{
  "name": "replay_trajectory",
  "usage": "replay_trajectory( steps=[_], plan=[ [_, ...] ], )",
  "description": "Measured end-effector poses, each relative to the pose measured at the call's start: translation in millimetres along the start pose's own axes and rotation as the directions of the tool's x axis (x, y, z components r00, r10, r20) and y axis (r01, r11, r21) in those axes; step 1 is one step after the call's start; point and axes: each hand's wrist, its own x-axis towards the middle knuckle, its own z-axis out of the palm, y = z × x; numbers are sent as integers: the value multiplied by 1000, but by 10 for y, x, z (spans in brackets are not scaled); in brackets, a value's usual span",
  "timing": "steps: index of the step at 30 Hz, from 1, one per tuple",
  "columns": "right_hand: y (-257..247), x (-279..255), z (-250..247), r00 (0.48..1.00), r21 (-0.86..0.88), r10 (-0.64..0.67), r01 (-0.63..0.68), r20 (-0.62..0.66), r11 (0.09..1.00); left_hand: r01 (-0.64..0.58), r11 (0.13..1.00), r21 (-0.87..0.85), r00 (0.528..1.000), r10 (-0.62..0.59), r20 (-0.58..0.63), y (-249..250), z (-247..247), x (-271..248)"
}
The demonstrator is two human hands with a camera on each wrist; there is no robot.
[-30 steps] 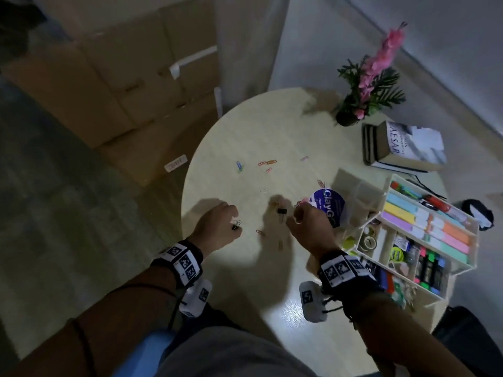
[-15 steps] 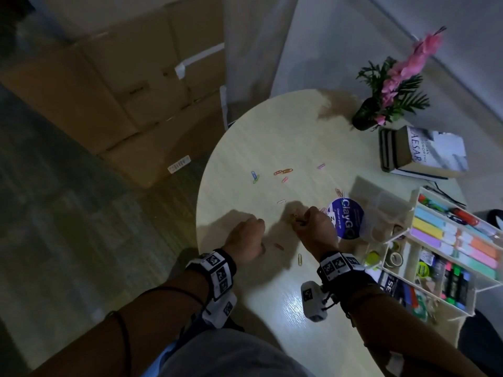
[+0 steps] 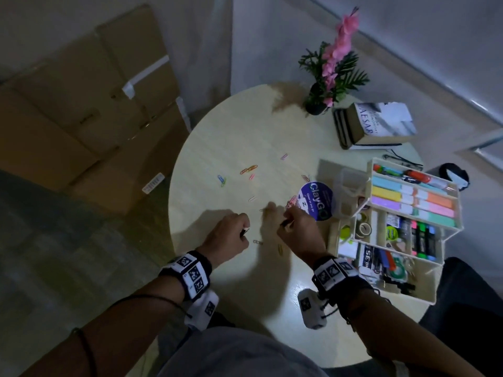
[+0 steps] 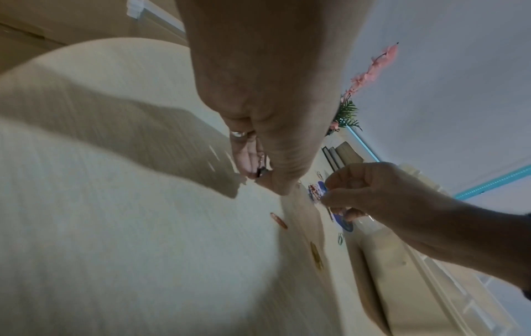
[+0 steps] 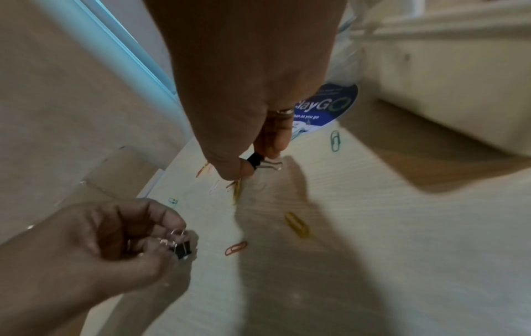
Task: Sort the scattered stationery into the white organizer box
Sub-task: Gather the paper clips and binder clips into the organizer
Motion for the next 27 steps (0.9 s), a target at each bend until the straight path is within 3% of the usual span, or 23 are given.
replay_trajectory(
  steps=[6, 10, 15, 20, 23, 27],
  plan=[
    [274, -612, -527, 966, 151, -238, 222, 101, 963, -100, 991, -92, 995, 101, 1, 484, 79, 194],
    [538, -1030, -936, 961, 157, -276, 270, 16, 950, -218, 965, -143, 972, 229, 60, 1007, 228, 252],
    [1254, -1474, -1414, 976, 97, -163, 178, -144, 979, -359, 919, -164, 909, 384, 162, 1646, 701, 205],
    [2132, -1795, -1695, 945, 68, 96, -79, -312, 995, -453, 878, -155, 837, 479, 264, 2256, 1241, 218],
    [2494, -1888, -1723, 949, 33, 131, -127, -286, 991, -498, 856, -138, 802, 515, 302, 2600, 1505, 309],
    [2698, -1932, -1651, 965, 8, 114, -115, -235, 993, -491, 864, -112, 804, 499, 324, 2946, 1830, 407]
  ],
)
